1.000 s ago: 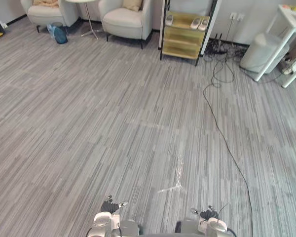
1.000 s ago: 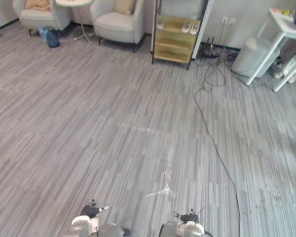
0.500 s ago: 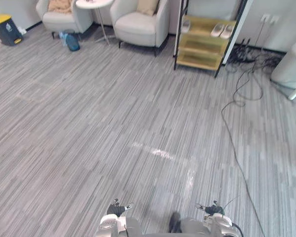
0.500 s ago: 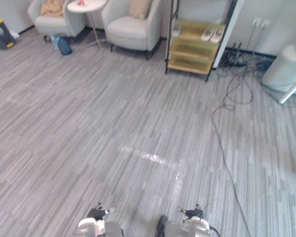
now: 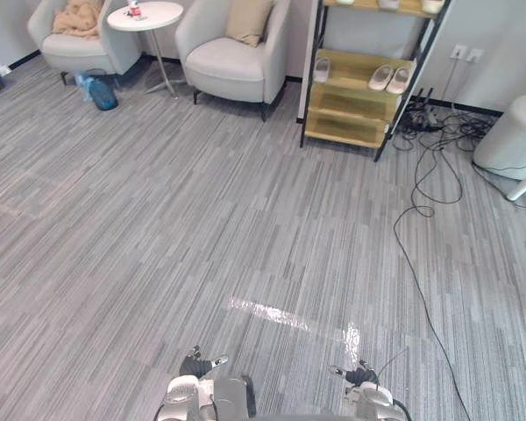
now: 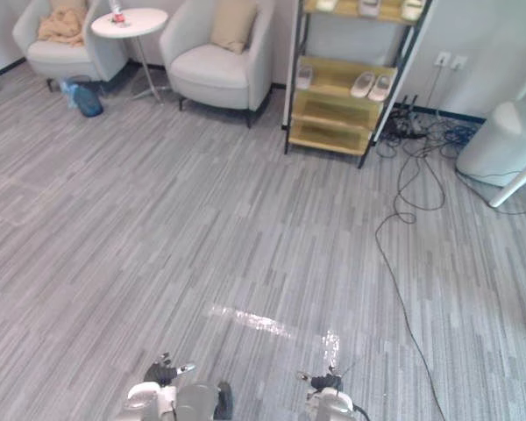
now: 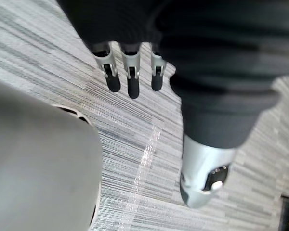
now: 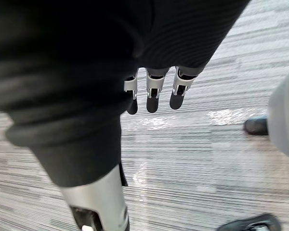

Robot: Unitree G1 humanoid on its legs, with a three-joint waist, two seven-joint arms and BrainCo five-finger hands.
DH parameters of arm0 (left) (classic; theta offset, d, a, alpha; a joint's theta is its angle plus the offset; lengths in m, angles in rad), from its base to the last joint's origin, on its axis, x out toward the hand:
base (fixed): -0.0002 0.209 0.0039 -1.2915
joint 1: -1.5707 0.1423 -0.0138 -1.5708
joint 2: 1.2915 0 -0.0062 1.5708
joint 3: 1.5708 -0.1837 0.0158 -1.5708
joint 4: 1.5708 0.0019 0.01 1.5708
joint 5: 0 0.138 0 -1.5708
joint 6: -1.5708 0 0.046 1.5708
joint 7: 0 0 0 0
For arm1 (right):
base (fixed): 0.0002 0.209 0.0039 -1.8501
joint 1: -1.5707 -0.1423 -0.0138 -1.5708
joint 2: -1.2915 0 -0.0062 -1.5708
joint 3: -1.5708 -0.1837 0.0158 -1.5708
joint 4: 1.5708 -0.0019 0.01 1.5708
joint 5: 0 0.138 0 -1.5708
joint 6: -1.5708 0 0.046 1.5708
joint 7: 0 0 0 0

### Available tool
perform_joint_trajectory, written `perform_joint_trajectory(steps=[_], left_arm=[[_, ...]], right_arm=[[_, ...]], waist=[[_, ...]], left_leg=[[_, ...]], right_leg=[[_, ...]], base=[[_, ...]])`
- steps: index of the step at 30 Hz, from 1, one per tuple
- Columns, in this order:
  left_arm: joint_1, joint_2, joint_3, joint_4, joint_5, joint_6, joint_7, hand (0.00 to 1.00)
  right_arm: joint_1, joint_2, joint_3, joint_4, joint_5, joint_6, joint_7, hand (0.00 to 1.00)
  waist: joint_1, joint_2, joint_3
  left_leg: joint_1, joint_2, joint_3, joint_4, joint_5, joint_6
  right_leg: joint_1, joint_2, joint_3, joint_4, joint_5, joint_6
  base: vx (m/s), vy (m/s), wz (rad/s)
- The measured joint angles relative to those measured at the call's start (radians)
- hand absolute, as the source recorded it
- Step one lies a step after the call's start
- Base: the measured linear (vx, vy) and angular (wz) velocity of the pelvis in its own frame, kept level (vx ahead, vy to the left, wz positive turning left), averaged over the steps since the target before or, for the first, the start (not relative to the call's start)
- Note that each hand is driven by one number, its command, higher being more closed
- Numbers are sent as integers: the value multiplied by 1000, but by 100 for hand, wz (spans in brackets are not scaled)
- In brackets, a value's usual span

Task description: Pick up cushions and gather them together orderly.

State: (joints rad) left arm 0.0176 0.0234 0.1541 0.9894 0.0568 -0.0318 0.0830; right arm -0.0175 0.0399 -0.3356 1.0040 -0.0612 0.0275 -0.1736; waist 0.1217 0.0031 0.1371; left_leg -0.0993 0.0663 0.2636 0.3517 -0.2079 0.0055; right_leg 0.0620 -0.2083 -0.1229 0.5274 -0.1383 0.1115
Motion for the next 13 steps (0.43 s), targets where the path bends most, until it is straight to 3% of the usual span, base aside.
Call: perform_joint_trajectory(steps=[2,4,6,7,10,12,13], left_arm=[[-3,9,-27,7,0,1,0,0],[4,14,-39,26,0,1,0,0],[5,23,-55,25,0,1,1,0],[7,42,-63,25,1,-2,-3,0],[7,11,-53,43,0,-1,0,0],[17,-9,-53,45,1,-1,0,0],[18,-12,-53,46,1,-1,-1,0]], right_arm=[[11,-2,-5,18,-7,0,4,0],[13,-11,0,26,-8,-1,5,0],[13,-15,1,35,-9,-2,5,0],[25,-14,1,41,-9,-1,6,0],[36,-50,-15,75,-8,-1,6,0],[45,-73,-28,80,-7,-1,5,0],[48,-78,-36,81,-7,-1,5,0]], waist=[[-8,-2,-2],[-17,4,-4],[-19,-5,-9],[-18,-37,-21],[-19,3,-52],[-19,33,-63],[-19,36,-65]], left_leg=[[63,1,-2,-49,-4,6],[122,8,-6,-93,-3,5],[136,9,-20,-90,-2,2],[136,-19,-43,-86,-4,-3],[138,-3,-91,-113,1,-31],[154,12,-109,-152,9,-44],[160,14,-116,-160,10,-45]], right_leg=[[-62,-16,-33,129,-70,-7],[-119,-7,-100,106,-132,-32],[-139,26,-109,-19,-112,-40],[-151,42,-99,-178,-19,-64],[-109,70,-119,-243,-19,-68],[-68,101,-130,-332,14,-76],[-58,107,-131,-350,19,-78]], base=[[201,31,-7],[235,-36,10],[215,-120,28],[196,-146,44],[196,-110,19],[121,-67,1],[58,-42,-2]])
